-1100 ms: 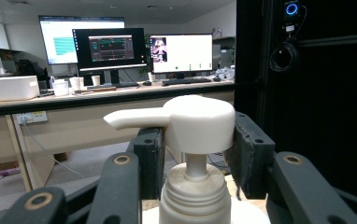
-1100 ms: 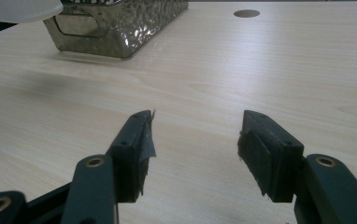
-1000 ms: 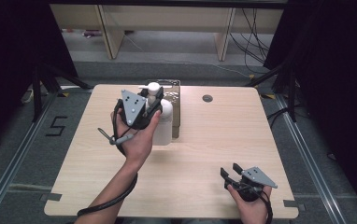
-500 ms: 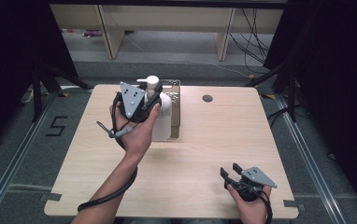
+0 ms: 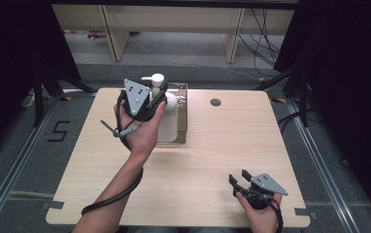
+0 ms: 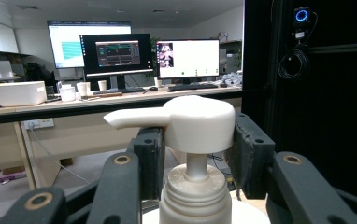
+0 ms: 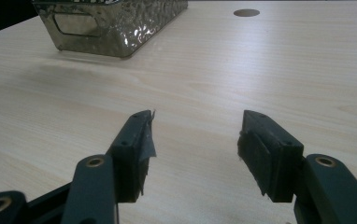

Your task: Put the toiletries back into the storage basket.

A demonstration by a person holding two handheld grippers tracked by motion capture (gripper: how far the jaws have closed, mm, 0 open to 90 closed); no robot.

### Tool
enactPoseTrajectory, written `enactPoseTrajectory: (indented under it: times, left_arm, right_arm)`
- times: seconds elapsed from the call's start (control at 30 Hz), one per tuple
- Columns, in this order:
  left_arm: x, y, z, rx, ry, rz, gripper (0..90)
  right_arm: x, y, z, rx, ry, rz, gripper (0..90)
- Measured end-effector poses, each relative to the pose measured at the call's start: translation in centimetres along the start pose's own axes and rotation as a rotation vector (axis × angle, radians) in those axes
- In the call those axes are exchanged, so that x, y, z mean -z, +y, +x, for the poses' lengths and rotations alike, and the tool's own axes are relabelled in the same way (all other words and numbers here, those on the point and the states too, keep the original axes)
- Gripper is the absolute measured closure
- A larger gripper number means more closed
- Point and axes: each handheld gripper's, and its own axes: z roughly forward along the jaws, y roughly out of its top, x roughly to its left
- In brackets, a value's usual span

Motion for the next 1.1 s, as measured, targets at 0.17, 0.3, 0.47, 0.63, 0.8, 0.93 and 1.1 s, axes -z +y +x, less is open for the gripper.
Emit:
enactPoseTrajectory:
  times: [0.17,0.3,0.47,0.63,0.8,0.93,1.1]
  left_arm:
    - [-0.4,0.1,0.2,0.001,0.003,-0.001,59.2]
    - [-0.7,0.1,0.2,0.000,0.002,-0.002,59.2]
    - [-1.2,0.1,0.3,0.001,0.003,-0.005,59.2]
    - [-1.6,0.3,0.3,0.002,0.001,-0.012,59.1]
    - [-2.0,0.3,0.4,0.002,0.000,-0.010,59.1]
    - [-2.5,0.2,0.5,-0.005,-0.003,-0.012,59.1]
    - [-2.9,0.1,0.6,-0.005,0.002,-0.005,59.1]
  right_arm:
    - [-0.1,0.0,0.1,-0.016,0.010,0.002,44.9]
    - [-0.1,0.0,0.1,-0.020,0.013,-0.004,44.8]
    - [-0.2,-0.1,0.1,-0.008,0.014,-0.010,44.8]
    - [-0.2,-0.1,0.1,-0.013,0.016,-0.009,44.8]
    - [-0.2,-0.1,0.1,-0.015,0.017,-0.008,44.8]
    - [-0.2,-0.1,0.1,-0.013,0.018,-0.009,44.8]
    - [-0.2,-0.1,0.1,-0.014,0.017,-0.008,44.8]
